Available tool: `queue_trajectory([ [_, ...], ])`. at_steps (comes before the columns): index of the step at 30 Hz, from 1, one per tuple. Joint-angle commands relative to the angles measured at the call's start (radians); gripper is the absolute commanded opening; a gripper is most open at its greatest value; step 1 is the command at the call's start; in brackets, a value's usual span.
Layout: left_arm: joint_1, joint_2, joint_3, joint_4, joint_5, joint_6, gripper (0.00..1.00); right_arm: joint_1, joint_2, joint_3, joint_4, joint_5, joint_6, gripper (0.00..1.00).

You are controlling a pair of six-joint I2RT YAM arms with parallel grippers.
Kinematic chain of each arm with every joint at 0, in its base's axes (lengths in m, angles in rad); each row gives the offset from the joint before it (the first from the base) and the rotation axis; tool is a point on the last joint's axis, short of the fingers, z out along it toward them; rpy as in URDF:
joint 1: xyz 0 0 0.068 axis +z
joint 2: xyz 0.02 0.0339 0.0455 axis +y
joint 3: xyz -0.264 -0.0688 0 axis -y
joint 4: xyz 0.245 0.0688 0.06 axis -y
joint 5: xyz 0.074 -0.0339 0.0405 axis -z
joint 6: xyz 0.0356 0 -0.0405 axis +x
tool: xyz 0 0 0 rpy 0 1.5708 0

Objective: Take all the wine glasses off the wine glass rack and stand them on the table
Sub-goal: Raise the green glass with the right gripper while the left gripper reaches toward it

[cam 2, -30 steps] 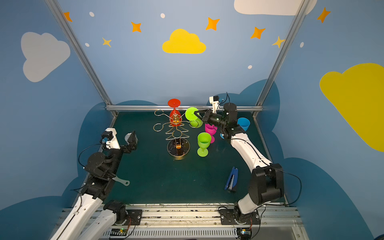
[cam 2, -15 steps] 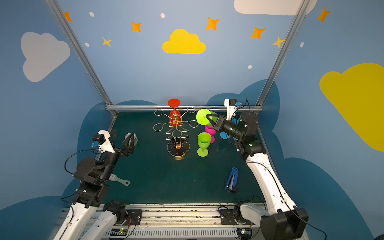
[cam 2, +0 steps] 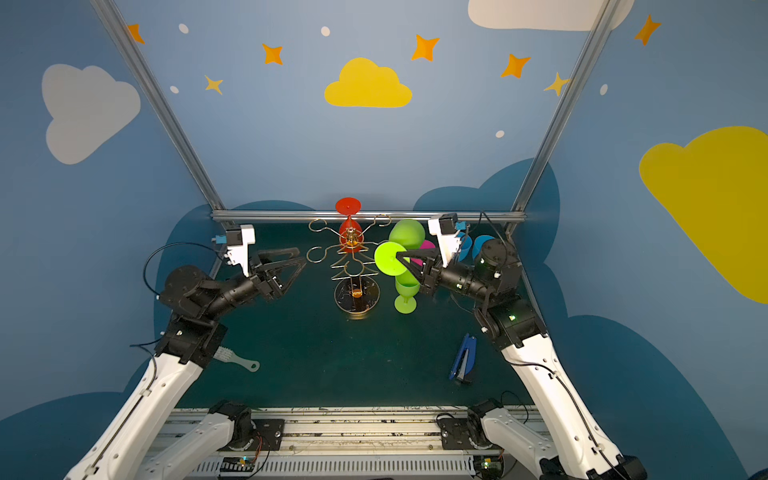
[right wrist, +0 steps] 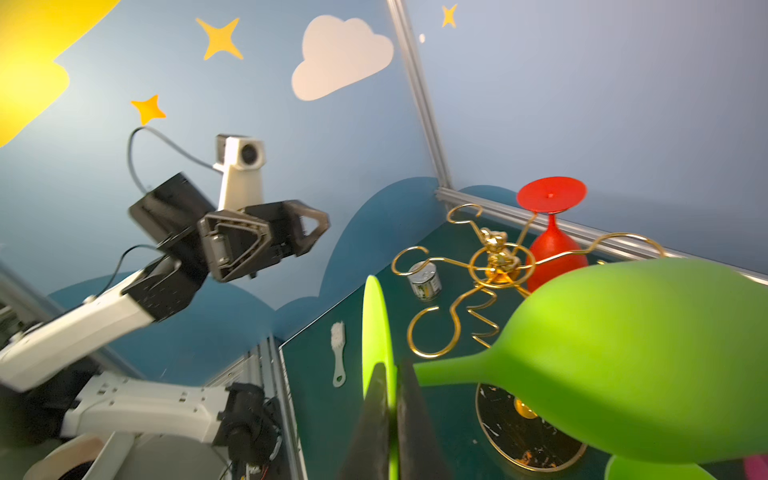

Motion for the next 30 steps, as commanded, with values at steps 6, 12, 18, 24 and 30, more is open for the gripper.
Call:
queue_trajectory([
  [6, -0.128, 0.069, 0.099, 0.017, 0.188, 0.008, 0.64, 0.132, 0.009, 0.064, -0.021, -0.027, -0.094, 0.0],
  [12, -0.168, 0.102, 0.127, 0.018, 0.237, 0.011, 0.64, 0.192, 0.05, 0.09, -0.008, -0.01, -0.104, 0.0],
  [18, -0.202, 0.122, 0.131, 0.0, 0.235, 0.039, 0.64, 0.251, 0.089, 0.121, -0.008, 0.008, -0.124, 0.0],
  [24, -0.222, 0.137, 0.135, 0.012, 0.229, 0.042, 0.62, 0.303, 0.124, 0.135, -0.013, 0.03, -0.138, 0.0],
  [30, -0.233, 0.139, 0.131, 0.0, 0.225, 0.056, 0.45, 0.33, 0.14, 0.138, 0.004, 0.066, -0.139, 0.0],
])
